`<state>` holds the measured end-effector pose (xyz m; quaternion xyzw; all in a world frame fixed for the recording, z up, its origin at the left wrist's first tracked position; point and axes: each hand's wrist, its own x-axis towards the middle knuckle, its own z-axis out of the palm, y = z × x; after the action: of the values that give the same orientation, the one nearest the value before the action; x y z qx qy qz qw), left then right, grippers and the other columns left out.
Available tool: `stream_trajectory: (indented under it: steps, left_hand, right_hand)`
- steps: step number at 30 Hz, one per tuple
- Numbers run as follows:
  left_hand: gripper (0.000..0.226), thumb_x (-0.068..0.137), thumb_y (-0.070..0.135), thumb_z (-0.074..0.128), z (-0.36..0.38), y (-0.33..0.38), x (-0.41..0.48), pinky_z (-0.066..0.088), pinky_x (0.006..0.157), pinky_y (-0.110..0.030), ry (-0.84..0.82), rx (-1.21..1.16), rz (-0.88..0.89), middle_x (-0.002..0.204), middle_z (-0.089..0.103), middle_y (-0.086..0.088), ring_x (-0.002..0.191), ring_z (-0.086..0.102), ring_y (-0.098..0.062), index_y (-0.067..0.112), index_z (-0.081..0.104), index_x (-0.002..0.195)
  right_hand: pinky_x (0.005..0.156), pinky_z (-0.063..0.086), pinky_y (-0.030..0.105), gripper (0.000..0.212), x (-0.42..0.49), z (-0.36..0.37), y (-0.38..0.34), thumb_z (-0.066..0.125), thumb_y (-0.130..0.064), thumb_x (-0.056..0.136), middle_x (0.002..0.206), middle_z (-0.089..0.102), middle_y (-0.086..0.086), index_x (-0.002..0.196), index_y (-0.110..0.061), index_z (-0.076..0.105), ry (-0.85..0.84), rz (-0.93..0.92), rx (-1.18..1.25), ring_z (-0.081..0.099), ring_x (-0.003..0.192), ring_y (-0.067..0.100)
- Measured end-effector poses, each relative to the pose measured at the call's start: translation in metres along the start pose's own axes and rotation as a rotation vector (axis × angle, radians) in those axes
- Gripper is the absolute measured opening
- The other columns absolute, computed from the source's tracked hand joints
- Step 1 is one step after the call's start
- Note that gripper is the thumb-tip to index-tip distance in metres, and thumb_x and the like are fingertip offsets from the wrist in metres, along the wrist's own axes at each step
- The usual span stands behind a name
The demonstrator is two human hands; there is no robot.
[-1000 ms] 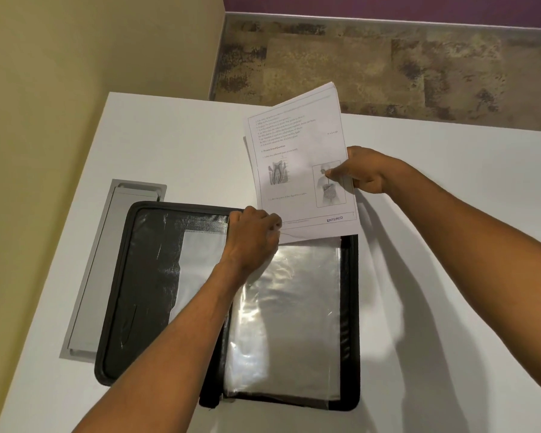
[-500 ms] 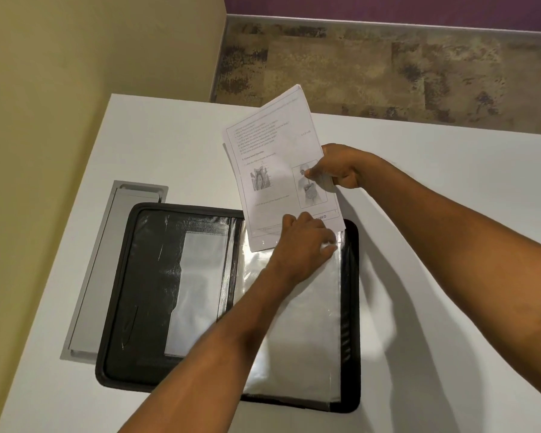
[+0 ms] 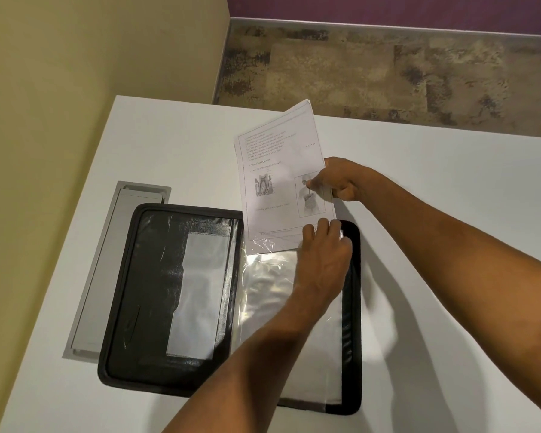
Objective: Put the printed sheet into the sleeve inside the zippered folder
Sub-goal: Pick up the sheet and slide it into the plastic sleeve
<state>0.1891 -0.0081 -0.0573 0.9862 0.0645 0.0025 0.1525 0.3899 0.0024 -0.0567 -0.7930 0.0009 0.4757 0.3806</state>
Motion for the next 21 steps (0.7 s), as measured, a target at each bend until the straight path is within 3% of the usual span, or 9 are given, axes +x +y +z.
stream_trajectory:
  steps: [3,6,8,11,17,21]
  left_hand:
    - [0.022,0.069,-0.001,0.079,0.008,-0.003,0.001,0.036,0.082,-0.044,0.035,-0.005,0.091,0.098,0.057,-0.009,0.092,0.047,-0.028,0.012,0.067,0.083]
    - [0.015,0.077,-0.001,0.071,0.014,-0.011,0.003,0.037,0.081,-0.042,0.053,-0.003,0.183,0.098,0.058,-0.009,0.091,0.048,-0.027,0.013,0.067,0.082]
    - [0.01,0.083,0.003,0.073,0.016,-0.017,0.004,0.041,0.082,-0.042,0.032,0.014,0.25,0.104,0.063,-0.011,0.094,0.053,-0.028,0.012,0.07,0.089]
    - [0.01,0.087,0.008,0.074,0.015,-0.027,0.008,0.044,0.084,-0.042,-0.014,0.036,0.377,0.112,0.064,-0.012,0.099,0.056,-0.028,0.01,0.072,0.097]
    - [0.015,0.099,0.014,0.059,0.011,-0.048,0.021,0.044,0.088,-0.041,-0.098,0.155,0.654,0.11,0.068,-0.007,0.102,0.055,-0.026,0.014,0.071,0.108]
    - [0.009,0.094,0.013,0.067,0.006,-0.05,0.03,0.041,0.085,-0.04,-0.103,0.183,0.683,0.097,0.069,-0.006,0.096,0.055,-0.026,0.015,0.075,0.099]
  right_hand:
    - [0.095,0.053,0.036,0.029,0.004,0.0,0.006,0.075,-0.005,0.09,0.127,0.071,0.017,0.119,-0.005,0.07,0.009,0.02,0.038,0.069,0.11,0.029]
    - [0.088,0.053,0.032,0.013,0.007,0.002,0.012,0.075,-0.002,0.091,0.126,0.072,0.018,0.103,-0.008,0.072,0.016,0.044,0.093,0.068,0.094,0.022]
    - [0.096,0.053,0.034,0.013,0.008,0.004,0.017,0.075,0.0,0.09,0.126,0.071,0.02,0.101,-0.007,0.073,0.02,0.072,0.147,0.069,0.105,0.026]
    - [0.112,0.049,0.039,0.028,0.011,0.006,0.023,0.073,0.004,0.091,0.131,0.069,0.02,0.119,0.001,0.07,0.011,0.103,0.221,0.067,0.12,0.03]
    - [0.115,0.048,0.043,0.035,0.011,0.009,0.032,0.072,0.005,0.091,0.133,0.067,0.022,0.126,0.005,0.067,0.026,0.14,0.247,0.062,0.129,0.034]
    - [0.117,0.046,0.046,0.039,0.011,0.009,0.035,0.073,0.002,0.091,0.136,0.064,0.022,0.129,0.007,0.064,0.03,0.159,0.244,0.059,0.132,0.035]
